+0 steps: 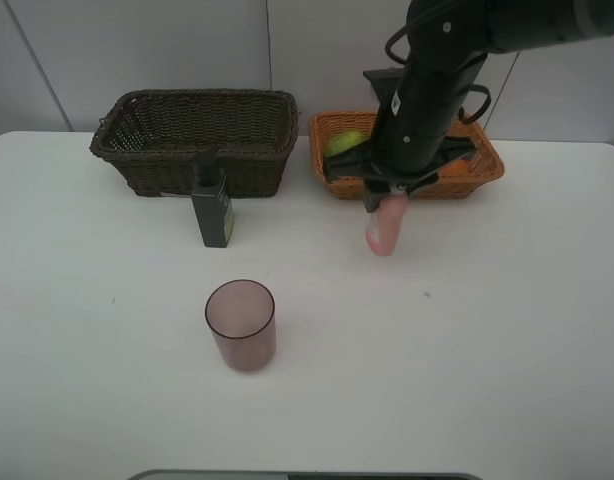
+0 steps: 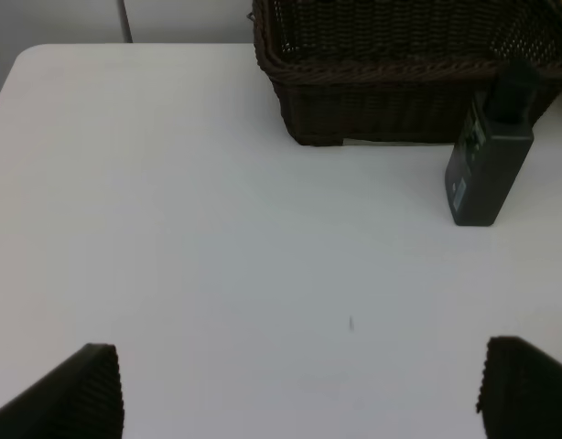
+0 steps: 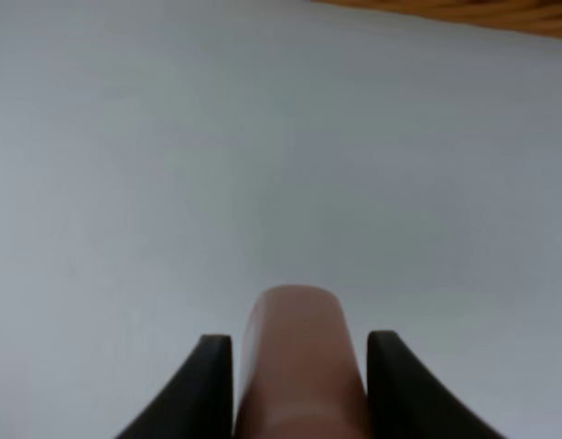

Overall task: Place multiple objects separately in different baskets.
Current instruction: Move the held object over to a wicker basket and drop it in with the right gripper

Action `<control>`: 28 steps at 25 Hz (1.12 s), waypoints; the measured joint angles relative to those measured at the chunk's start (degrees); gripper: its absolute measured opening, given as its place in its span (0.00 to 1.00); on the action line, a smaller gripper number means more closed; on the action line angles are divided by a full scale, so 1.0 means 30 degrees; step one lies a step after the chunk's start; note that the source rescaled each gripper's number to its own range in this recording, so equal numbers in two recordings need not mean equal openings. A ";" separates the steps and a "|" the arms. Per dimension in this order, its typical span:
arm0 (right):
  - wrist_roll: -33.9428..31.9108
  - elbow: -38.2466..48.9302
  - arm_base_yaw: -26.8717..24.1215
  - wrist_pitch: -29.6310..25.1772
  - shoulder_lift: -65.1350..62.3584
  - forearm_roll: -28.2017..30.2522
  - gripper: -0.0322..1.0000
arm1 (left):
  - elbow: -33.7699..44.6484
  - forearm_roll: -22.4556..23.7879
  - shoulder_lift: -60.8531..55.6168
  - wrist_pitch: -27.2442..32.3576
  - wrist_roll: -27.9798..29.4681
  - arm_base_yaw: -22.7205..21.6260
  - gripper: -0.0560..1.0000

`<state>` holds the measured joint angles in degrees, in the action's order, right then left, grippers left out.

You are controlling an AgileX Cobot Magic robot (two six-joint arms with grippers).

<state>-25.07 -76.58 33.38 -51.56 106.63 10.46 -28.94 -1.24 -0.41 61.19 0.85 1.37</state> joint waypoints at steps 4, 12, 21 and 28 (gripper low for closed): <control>0.0603 -0.1657 0.1127 -0.0699 0.0021 0.0017 0.03 | 0.0000 0.0000 0.0000 0.0000 0.0000 0.0000 1.00; 0.1611 -0.5494 0.2957 -0.2150 0.1637 0.0056 0.03 | 0.0000 0.0000 0.0000 0.0000 0.0000 0.0000 1.00; 0.1670 -0.8406 0.3355 -0.1364 0.1813 0.1195 0.03 | 0.0000 0.0000 0.0000 0.0000 0.0000 0.0000 1.00; 0.1670 -0.8749 0.2673 0.4896 0.2179 0.1643 0.03 | 0.0000 0.0000 0.0000 0.0000 0.0000 0.0000 1.00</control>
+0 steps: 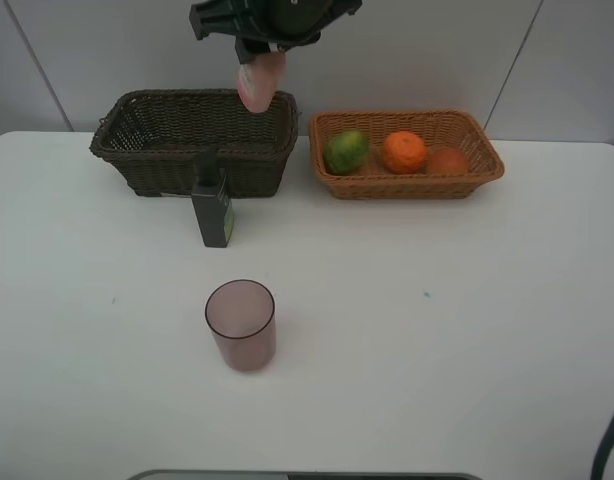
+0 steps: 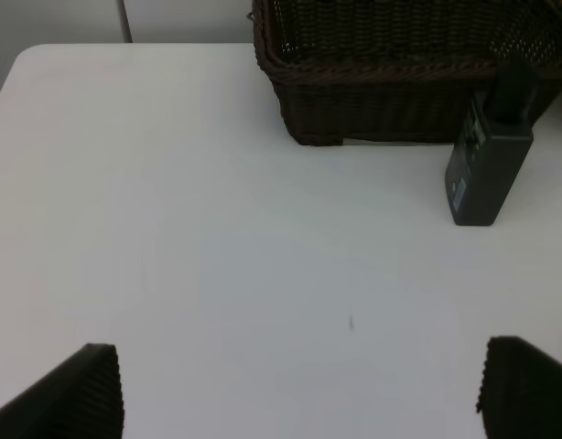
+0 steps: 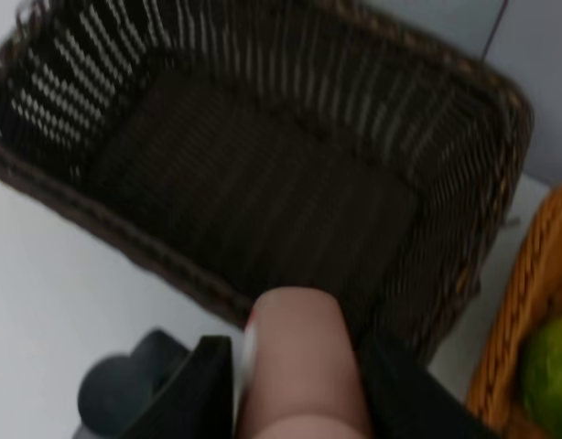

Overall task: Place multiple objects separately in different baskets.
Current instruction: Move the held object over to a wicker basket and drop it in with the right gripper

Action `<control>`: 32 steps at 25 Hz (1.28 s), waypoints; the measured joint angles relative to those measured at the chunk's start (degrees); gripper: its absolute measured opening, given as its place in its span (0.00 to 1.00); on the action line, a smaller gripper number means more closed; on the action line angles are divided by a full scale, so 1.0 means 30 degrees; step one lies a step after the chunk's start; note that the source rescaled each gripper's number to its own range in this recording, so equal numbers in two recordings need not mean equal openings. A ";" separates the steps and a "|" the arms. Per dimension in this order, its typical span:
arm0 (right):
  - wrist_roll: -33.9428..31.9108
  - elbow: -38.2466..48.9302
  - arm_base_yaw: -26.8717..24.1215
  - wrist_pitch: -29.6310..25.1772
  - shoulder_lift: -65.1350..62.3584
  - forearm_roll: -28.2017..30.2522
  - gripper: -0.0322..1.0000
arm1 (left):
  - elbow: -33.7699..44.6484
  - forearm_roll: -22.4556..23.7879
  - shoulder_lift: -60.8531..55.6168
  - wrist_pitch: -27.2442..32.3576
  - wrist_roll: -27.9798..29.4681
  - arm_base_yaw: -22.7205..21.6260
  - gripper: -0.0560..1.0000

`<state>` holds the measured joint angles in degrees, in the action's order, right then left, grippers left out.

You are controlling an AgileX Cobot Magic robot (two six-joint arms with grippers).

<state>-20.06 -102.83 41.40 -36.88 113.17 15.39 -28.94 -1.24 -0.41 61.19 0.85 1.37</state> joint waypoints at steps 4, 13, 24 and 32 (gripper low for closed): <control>0.0000 -0.0037 -0.0720 0.3424 0.1278 0.0000 0.03 | 0.0000 0.0000 0.0000 0.0000 0.0000 0.0000 1.00; 0.0000 -0.0037 -0.1702 0.8357 0.4741 0.0000 0.03 | 0.0000 0.0000 0.0000 0.0000 0.0000 0.0000 1.00; 0.0000 -0.0020 -0.1739 0.9650 0.6552 0.0018 0.03 | 0.0000 0.0000 0.0000 0.0000 0.0000 0.0000 1.00; 0.0000 -0.0020 -0.1739 0.9844 0.6480 0.0018 0.85 | 0.0000 0.0000 0.0000 0.0000 0.0000 0.0000 1.00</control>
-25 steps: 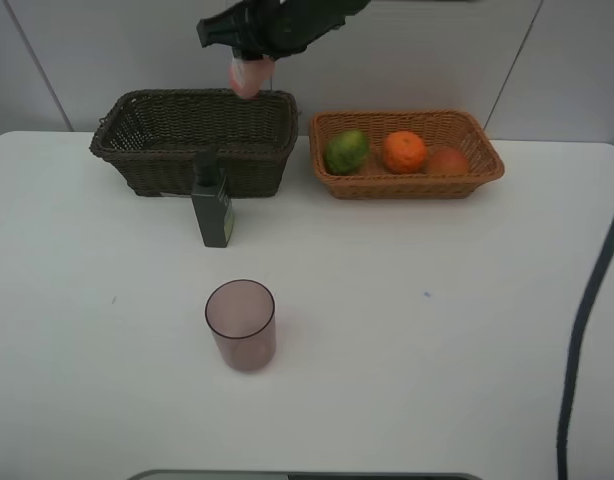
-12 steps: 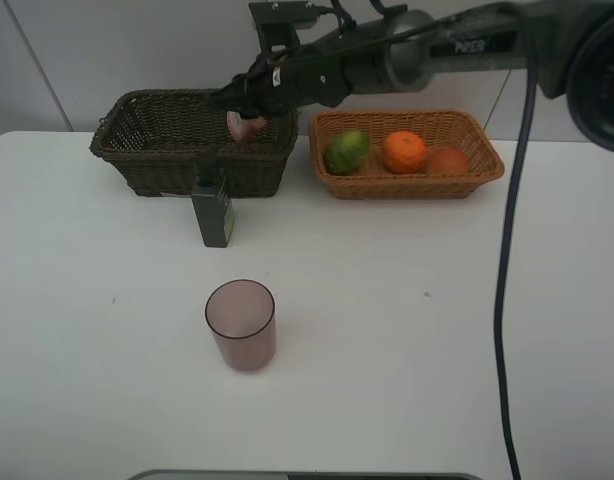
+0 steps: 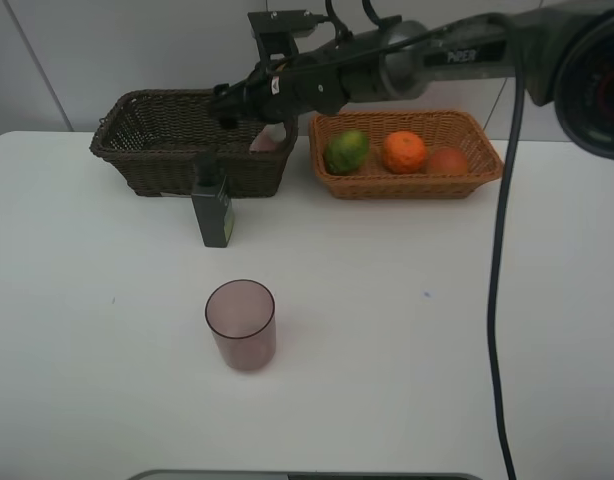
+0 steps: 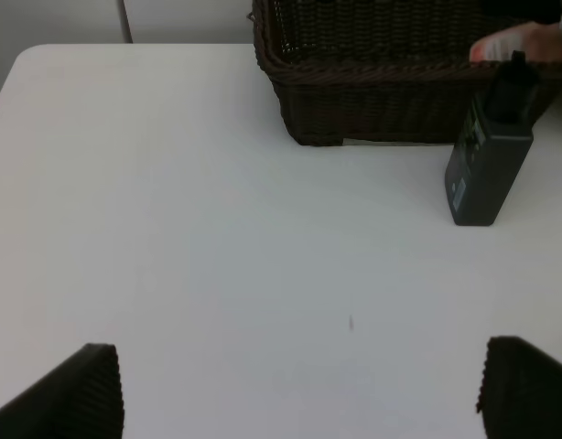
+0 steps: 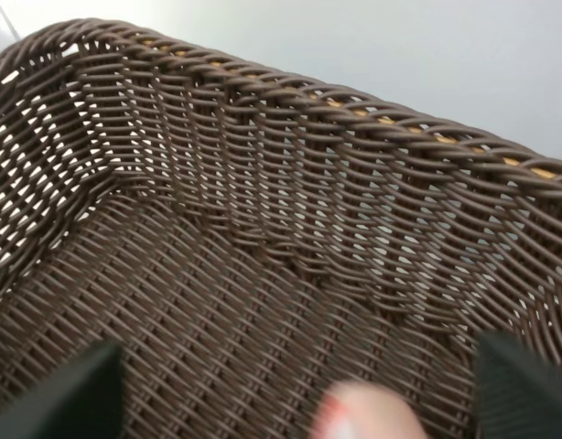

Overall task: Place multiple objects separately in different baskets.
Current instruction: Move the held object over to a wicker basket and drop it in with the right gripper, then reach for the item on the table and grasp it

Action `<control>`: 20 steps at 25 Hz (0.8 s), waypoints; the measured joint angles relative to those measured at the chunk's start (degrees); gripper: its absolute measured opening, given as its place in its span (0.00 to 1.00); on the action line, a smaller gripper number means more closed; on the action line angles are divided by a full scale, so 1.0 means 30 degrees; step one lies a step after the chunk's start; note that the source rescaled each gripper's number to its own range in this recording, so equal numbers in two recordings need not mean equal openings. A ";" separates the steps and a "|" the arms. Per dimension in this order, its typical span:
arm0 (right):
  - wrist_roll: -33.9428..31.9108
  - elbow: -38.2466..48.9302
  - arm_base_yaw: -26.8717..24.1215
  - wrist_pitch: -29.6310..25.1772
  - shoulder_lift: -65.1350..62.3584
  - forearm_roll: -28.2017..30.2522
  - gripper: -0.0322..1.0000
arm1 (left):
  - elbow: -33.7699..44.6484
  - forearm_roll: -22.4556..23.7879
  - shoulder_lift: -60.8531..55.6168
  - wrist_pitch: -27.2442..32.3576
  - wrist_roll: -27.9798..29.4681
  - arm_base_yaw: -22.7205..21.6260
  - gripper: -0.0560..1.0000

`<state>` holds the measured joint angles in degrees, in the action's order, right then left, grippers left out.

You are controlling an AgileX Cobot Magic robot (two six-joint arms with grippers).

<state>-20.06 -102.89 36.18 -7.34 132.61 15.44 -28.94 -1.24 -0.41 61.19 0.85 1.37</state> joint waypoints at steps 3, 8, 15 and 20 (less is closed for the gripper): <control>0.0000 0.0000 0.0000 -0.0799 -0.0525 0.0000 0.97 | 0.0000 0.0000 0.0000 0.0000 0.0000 0.0000 1.00; 0.0000 0.0000 0.0000 -0.4779 -0.2460 -0.0108 1.00 | 0.0000 0.0000 0.0000 0.0000 0.0000 0.0000 1.00; 0.3588 0.0991 -0.0370 -1.2643 -0.5799 -0.2551 1.00 | 0.0000 0.0000 0.0000 0.0000 0.0000 0.0000 1.00; 0.4235 0.4736 -0.1218 -1.4195 -0.9143 -0.3884 1.00 | 0.0000 0.0000 0.0000 0.0000 0.0000 0.0000 1.00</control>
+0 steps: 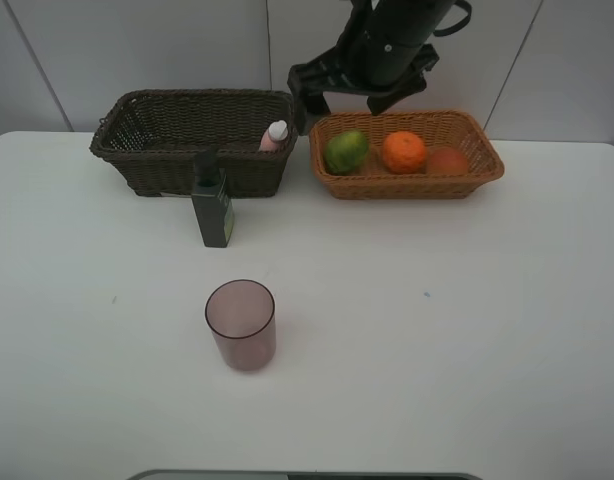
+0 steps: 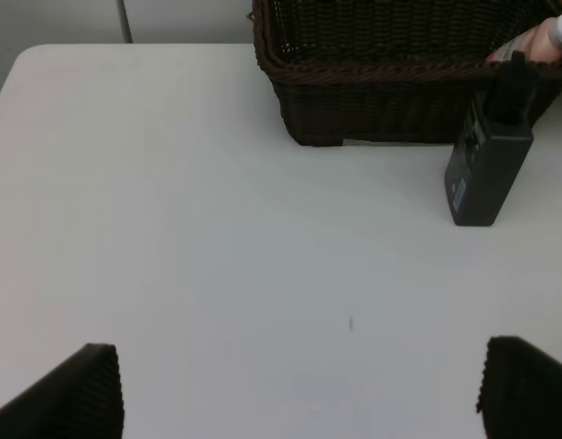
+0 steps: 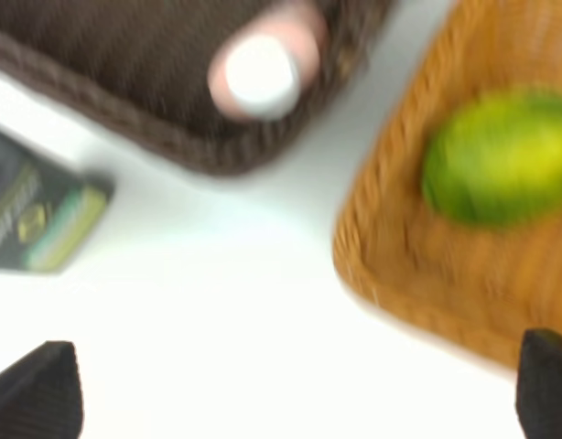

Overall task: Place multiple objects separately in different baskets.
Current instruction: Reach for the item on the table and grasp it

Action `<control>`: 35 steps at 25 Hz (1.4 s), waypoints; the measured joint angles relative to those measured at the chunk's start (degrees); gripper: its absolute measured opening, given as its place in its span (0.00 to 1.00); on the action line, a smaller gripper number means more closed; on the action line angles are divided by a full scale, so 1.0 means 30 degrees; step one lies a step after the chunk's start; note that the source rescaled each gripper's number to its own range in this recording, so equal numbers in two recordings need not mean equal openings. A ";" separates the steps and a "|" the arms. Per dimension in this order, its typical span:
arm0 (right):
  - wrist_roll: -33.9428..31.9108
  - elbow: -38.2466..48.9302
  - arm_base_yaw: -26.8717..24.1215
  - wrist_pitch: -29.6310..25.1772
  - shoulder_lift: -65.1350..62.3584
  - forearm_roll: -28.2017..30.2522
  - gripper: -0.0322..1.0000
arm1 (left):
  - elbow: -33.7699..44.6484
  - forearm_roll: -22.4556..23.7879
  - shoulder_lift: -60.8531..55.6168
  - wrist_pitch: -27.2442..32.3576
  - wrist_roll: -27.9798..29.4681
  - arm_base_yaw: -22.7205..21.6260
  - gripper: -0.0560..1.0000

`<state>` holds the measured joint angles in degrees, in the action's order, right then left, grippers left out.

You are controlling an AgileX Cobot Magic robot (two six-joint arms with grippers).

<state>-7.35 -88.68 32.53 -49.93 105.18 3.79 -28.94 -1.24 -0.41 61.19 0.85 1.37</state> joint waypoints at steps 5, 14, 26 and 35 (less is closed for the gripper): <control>0.0010 0.3522 -0.1284 -0.0311 -0.3209 -0.0478 1.00 | 0.0000 0.0000 0.0000 0.0000 0.0000 0.0000 1.00; -0.0247 0.6790 -0.5456 -0.4712 -0.8256 -0.0261 1.00 | 0.0000 0.0000 0.0000 0.0000 0.0000 0.0000 1.00; 0.0113 1.1527 -0.8062 -0.6167 -2.0586 0.0860 1.00 | 0.0000 0.0000 0.0000 0.0000 0.0000 0.0000 1.00; 0.0196 1.4325 -0.8062 -0.6547 -3.0145 0.0559 1.00 | 0.0000 0.0000 0.0000 0.0000 0.0000 0.0000 1.00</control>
<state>-6.76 -45.70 8.34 -69.57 14.75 5.47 -28.94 -1.24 -0.41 61.19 0.85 1.37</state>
